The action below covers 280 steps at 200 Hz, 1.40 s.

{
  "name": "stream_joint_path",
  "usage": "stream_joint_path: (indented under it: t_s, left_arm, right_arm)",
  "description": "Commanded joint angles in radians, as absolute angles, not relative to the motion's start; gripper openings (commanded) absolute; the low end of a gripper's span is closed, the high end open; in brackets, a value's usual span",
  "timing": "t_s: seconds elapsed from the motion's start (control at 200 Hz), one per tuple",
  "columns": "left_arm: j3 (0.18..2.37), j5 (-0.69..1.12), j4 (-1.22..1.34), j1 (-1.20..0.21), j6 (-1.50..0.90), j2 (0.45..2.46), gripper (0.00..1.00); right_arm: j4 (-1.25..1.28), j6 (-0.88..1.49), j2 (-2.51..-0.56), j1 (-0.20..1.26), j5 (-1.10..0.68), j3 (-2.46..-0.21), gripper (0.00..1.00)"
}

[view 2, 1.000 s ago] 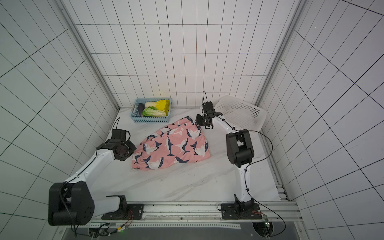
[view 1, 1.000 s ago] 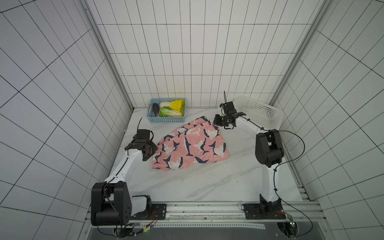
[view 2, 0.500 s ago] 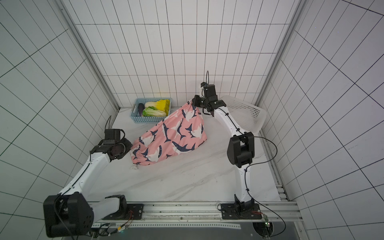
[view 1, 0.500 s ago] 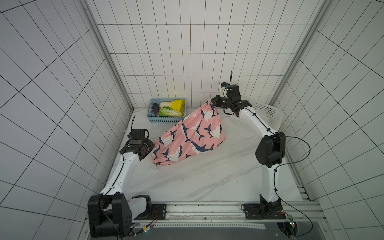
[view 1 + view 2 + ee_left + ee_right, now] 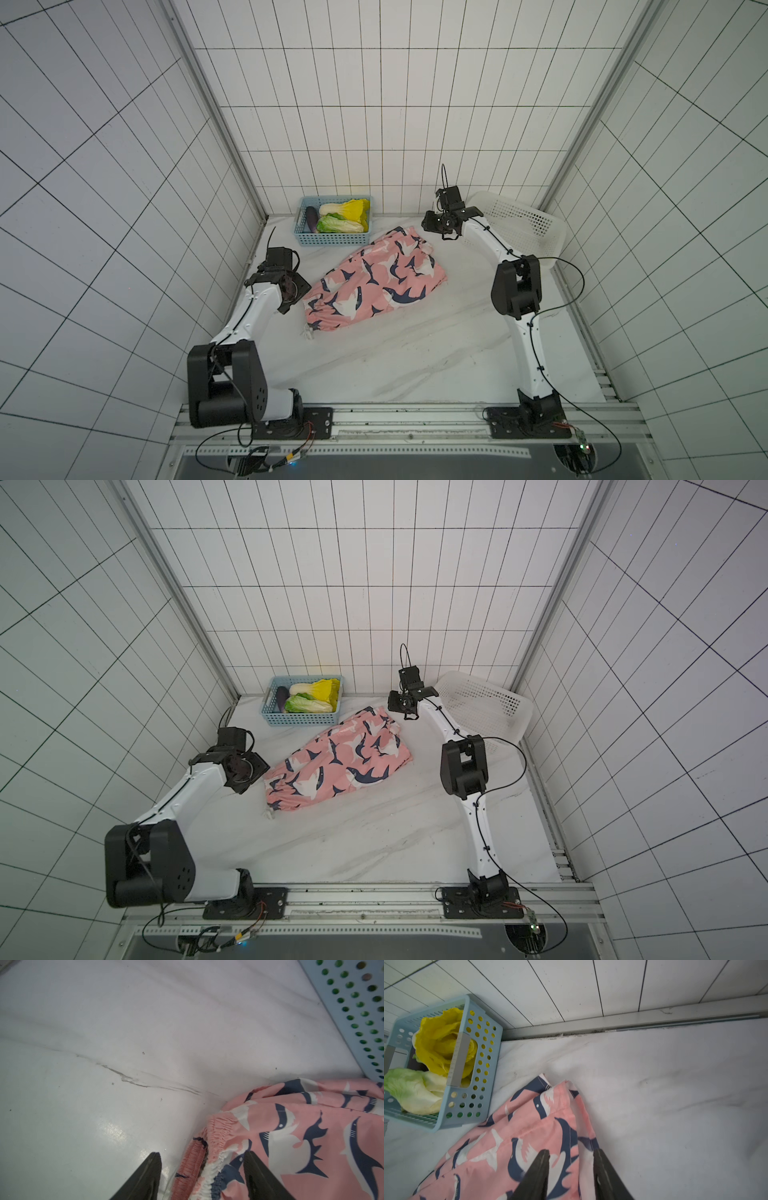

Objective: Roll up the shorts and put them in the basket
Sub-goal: Adjust the shorts at the center of the board.

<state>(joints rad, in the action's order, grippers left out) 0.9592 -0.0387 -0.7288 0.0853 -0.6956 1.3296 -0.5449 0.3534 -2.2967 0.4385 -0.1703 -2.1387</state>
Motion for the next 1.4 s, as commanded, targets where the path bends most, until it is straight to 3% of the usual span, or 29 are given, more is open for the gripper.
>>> stream_joint_path:
  t_s: [0.0, 0.105, 0.225, 0.355, 0.53, 0.754, 0.889, 1.079, 1.234, 1.394]
  left_arm:
    - [0.964, 0.003, -0.686, 0.048, -0.628, 1.231, 0.63]
    - [0.907, 0.051, -0.597, 0.021, -0.627, 1.229, 0.57]
    - [0.947, 0.111, -0.64, 0.021, -0.626, 1.382, 0.56]
    - [0.998, 0.069, -0.715, 0.014, -0.652, 1.533, 0.56]
    - [0.963, 0.047, -0.712, -0.007, -0.699, 1.545, 0.56]
    - [0.833, 0.097, -0.661, -0.094, -0.766, 1.522, 0.56]
    - [0.765, 0.16, -0.627, -0.157, -0.799, 1.511, 0.53]
    - [0.769, 0.21, -0.565, -0.358, -0.872, 1.56, 0.52]
    - [0.852, 0.255, -0.499, -0.452, -0.931, 1.676, 0.49]
    - [0.955, 0.24, -0.529, -0.515, -0.947, 1.697, 0.47]
  right_arm:
    - [-0.513, 0.313, -2.067, 0.48, -0.199, -1.964, 0.37]
    - [-0.46, 0.344, -1.943, 0.509, -0.398, -1.742, 0.37]
    - [-0.332, 0.446, -1.872, 0.534, -0.554, -1.483, 0.35]
    - [-0.262, 0.469, -1.846, 0.554, -0.55, -1.299, 0.34]
    - [-0.261, 0.536, -1.889, 0.504, -0.418, -1.223, 0.31]
    - [-0.377, 0.55, -2.016, 0.396, -0.231, -1.362, 0.29]
    - [-0.473, 0.499, -2.134, 0.379, -0.133, -1.573, 0.29]
    - [-0.651, 0.409, -2.289, 0.382, -0.069, -1.951, 0.29]
    - [-0.723, 0.324, -2.197, 0.406, -0.024, -2.036, 0.31]
    - [-0.756, 0.306, -2.008, 0.436, -0.081, -1.912, 0.33]
